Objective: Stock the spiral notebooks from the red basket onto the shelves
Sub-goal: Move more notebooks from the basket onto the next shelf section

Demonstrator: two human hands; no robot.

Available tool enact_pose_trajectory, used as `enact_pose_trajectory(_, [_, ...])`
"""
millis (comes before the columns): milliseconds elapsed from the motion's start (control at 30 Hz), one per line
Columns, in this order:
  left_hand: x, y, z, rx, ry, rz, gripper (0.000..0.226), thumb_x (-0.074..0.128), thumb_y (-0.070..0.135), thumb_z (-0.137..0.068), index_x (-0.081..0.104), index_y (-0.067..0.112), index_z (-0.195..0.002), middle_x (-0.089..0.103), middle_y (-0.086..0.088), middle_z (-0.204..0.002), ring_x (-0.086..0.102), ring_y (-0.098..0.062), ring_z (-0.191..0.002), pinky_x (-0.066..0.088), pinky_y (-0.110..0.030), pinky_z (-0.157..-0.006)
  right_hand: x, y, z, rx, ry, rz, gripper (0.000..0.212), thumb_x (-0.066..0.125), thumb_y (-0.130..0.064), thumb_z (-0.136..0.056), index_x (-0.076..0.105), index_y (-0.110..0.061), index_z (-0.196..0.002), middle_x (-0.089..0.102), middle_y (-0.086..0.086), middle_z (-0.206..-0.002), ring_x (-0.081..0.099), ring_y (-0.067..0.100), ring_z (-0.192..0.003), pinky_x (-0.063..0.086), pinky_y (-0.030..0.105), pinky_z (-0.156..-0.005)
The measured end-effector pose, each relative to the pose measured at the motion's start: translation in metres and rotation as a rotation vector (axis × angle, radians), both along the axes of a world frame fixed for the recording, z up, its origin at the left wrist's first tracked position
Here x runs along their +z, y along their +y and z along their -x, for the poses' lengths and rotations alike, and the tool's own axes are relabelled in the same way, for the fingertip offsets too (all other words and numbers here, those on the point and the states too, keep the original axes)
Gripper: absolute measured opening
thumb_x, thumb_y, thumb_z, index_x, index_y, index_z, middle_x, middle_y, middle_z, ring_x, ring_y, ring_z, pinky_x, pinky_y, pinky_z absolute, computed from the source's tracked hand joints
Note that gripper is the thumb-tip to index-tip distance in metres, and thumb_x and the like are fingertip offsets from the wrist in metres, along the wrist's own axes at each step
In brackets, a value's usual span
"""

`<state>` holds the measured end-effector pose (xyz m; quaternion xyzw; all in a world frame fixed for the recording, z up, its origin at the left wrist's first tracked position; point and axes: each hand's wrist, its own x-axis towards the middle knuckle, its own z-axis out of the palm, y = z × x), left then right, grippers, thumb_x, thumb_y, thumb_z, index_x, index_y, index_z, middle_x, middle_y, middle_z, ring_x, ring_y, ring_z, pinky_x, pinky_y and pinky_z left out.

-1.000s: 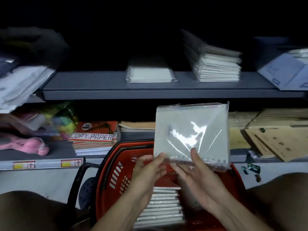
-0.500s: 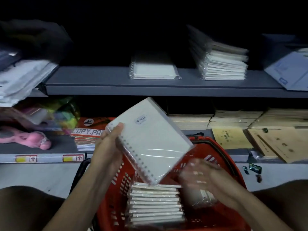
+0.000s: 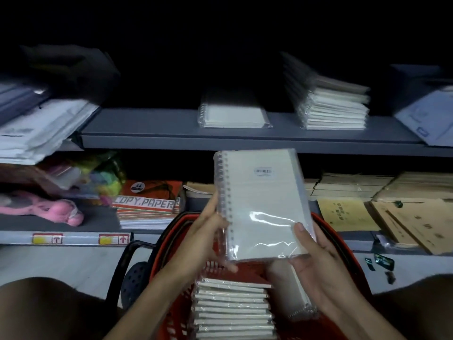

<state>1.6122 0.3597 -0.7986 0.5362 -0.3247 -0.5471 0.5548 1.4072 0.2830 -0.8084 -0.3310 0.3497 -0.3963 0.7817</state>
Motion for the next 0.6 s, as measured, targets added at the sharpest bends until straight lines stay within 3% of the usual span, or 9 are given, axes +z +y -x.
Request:
enact_pose_trajectory(67, [0.002,0.005,0.000,-0.092,-0.015,0.045,0.073,0.045,0.013,-0.094,0.027,0.071,-0.135,0.061,0.022,-0.135,0.071,-0.026,-0.104,0.060,-0.043,-0.056,0.003,-0.001,0.001,-0.073,0.114,0.077,0.027,0.053,-0.018,-0.097,0.066,-0.013,-0.121,0.077,0.009,-0.108,0.076,0.024,-0.083,0.060,0.045,-0.078])
enact_pose_trajectory(133, [0.004,0.006,-0.003,-0.083,0.005,0.115,0.075,0.042,0.002,-0.101,0.022,0.058,-0.147,0.061,0.016,-0.138,0.072,-0.039,-0.087,0.060,-0.043,-0.054,0.006,-0.002,0.003,-0.107,0.279,0.203,0.030,0.052,-0.030,-0.097,0.065,-0.013,-0.117,0.077,0.014,-0.095,0.071,0.030,-0.062,0.058,0.048,-0.069])
enact_pose_trajectory(200, [0.003,0.007,-0.006,-0.038,0.030,0.163,0.066,0.049,0.008,-0.101,0.027,0.046,-0.150,0.060,0.009,-0.141,0.063,-0.057,-0.080,0.059,-0.041,-0.052,0.011,-0.002,0.003,-0.069,0.344,0.293,0.033,0.050,-0.038,-0.094,0.065,-0.014,-0.110,0.066,0.028,-0.075,0.057,0.032,-0.046,0.051,0.038,-0.047])
enact_pose_trajectory(267, [0.007,0.008,-0.005,0.017,0.040,0.188,0.057,0.058,0.018,-0.095,0.038,0.041,-0.143,0.060,0.005,-0.141,0.059,-0.064,-0.079,0.059,-0.043,-0.054,0.018,-0.002,0.003,-0.039,0.368,0.389,0.027,0.048,-0.034,-0.096,0.068,-0.017,-0.100,0.054,0.030,-0.061,0.048,0.029,-0.044,0.043,0.032,-0.038])
enact_pose_trajectory(367, [0.017,0.007,-0.003,0.071,0.040,0.230,0.045,0.061,0.017,-0.097,0.044,0.034,-0.135,0.063,0.002,-0.137,0.065,-0.051,-0.071,0.059,-0.049,-0.058,0.031,-0.004,0.001,-0.116,0.387,0.493,0.024,0.047,-0.026,-0.101,0.071,-0.023,-0.105,0.055,0.025,-0.060,0.048,0.023,-0.043,0.043,0.029,-0.039])
enact_pose_trajectory(467, [0.038,-0.009,-0.008,0.134,-0.017,0.283,0.048,0.058,0.013,-0.093,0.047,0.026,-0.138,0.066,0.003,-0.133,0.069,-0.044,-0.075,0.060,-0.044,-0.057,0.047,-0.019,-0.011,-0.194,0.463,0.605,0.025,0.048,-0.028,-0.102,0.071,-0.030,-0.110,0.066,0.011,-0.064,0.058,0.018,-0.049,0.048,0.024,-0.047])
enact_pose_trajectory(600, [0.063,-0.050,-0.033,0.281,-0.086,0.286,0.044,0.060,0.016,-0.092,0.055,0.020,-0.136,0.069,0.005,-0.126,0.075,-0.024,-0.080,0.059,-0.032,-0.051,0.069,-0.057,-0.047,-0.217,0.420,0.591,0.027,0.043,-0.028,-0.106,0.068,-0.018,-0.101,0.053,0.016,-0.052,0.047,0.025,-0.042,0.038,0.030,-0.038])
